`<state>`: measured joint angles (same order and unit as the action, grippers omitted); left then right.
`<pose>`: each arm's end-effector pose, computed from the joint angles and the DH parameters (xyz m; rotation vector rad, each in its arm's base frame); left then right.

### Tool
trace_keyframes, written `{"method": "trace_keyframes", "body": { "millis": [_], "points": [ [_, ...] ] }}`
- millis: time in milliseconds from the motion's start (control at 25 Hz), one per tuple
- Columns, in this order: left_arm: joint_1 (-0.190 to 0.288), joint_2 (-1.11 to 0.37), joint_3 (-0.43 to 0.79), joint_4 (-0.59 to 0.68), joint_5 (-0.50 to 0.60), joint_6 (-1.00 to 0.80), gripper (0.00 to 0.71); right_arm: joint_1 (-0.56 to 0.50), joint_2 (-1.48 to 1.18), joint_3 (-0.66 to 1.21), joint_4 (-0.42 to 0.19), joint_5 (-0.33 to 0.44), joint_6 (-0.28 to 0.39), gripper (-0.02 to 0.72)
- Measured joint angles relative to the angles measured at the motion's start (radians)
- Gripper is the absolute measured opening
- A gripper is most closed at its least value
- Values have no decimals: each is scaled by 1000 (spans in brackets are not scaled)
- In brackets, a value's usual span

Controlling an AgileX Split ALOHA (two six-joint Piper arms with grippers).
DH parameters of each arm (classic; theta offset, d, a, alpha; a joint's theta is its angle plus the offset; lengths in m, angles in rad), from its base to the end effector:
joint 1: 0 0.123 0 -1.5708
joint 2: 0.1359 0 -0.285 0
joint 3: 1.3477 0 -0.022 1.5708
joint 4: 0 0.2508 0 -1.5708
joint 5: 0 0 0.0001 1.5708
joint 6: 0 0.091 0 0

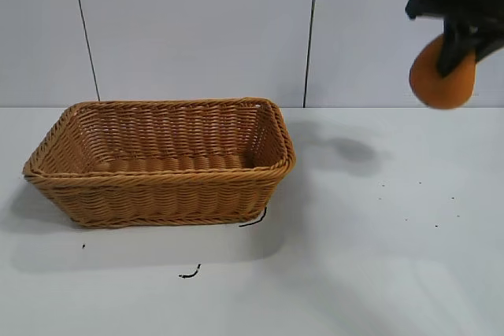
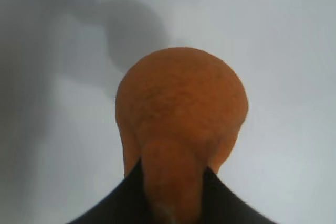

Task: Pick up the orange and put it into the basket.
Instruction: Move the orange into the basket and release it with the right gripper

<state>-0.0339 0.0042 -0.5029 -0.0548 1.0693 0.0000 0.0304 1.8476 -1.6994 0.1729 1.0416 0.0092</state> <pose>-0.0051 -0.0042 0.2775 0.0376 2.0537 -0.0868 0.4064 0.0259 0.3107 0.0408 2.6676 0.2399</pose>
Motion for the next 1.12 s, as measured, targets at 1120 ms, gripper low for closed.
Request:
{"method": "trace_keyframes", "body": {
  "millis": [1120],
  "points": [
    [0, 0, 0, 0, 0, 0, 639, 566, 358, -6, 31, -377, -1, 94]
  ]
}}
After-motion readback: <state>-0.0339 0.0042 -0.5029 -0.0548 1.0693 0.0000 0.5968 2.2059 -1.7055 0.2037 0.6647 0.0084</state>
